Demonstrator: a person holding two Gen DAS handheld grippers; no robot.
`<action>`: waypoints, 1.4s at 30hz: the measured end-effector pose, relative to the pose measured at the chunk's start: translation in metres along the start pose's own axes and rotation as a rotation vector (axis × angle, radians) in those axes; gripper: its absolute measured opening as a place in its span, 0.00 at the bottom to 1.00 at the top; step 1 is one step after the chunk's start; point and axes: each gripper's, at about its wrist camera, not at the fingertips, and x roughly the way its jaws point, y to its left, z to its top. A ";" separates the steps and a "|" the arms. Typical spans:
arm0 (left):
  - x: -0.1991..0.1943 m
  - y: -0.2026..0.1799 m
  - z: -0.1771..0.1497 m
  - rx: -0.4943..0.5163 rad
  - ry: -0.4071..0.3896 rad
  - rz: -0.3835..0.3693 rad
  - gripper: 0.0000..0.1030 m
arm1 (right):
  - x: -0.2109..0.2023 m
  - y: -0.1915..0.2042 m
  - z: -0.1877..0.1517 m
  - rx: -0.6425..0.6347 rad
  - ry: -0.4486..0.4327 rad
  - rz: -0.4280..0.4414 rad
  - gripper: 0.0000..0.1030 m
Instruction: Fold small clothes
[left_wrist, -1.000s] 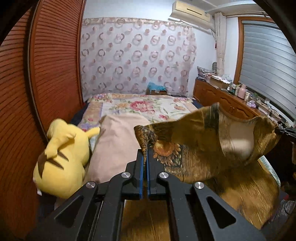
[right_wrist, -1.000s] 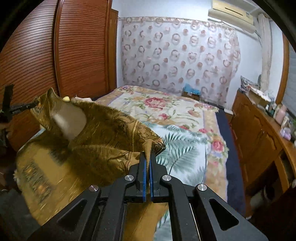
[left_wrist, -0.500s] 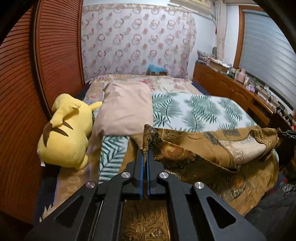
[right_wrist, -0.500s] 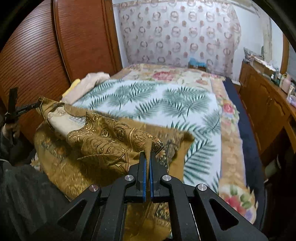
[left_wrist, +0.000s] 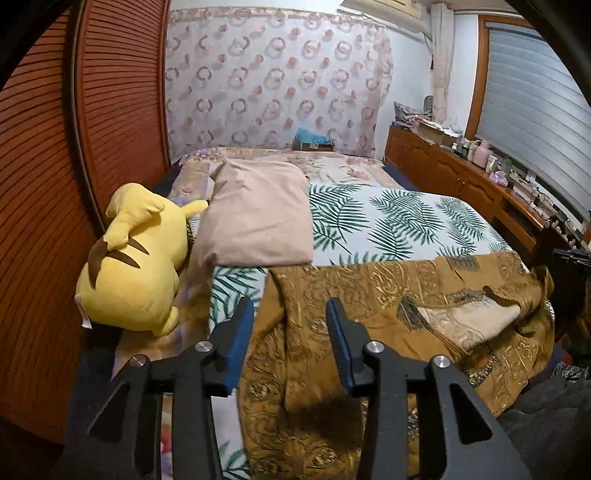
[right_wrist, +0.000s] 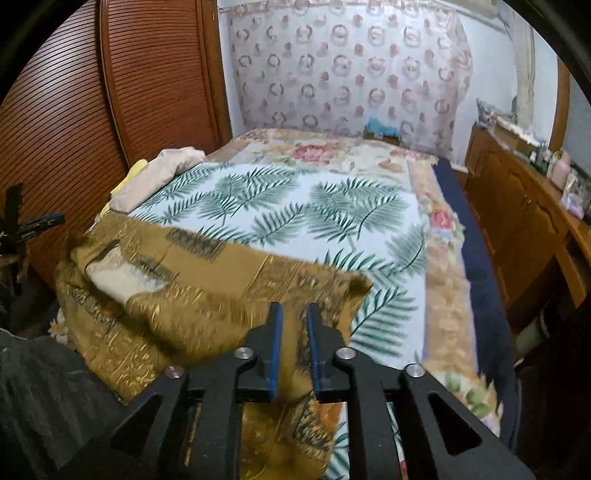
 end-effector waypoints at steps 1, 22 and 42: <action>0.002 0.001 0.003 0.007 0.002 0.003 0.54 | 0.001 -0.001 0.005 -0.002 -0.005 -0.007 0.28; 0.118 0.014 0.028 0.022 0.153 -0.010 0.71 | 0.128 -0.016 0.016 0.026 0.088 -0.054 0.60; 0.138 0.015 0.021 0.025 0.244 -0.037 0.62 | 0.137 -0.025 0.014 0.056 0.125 -0.037 0.73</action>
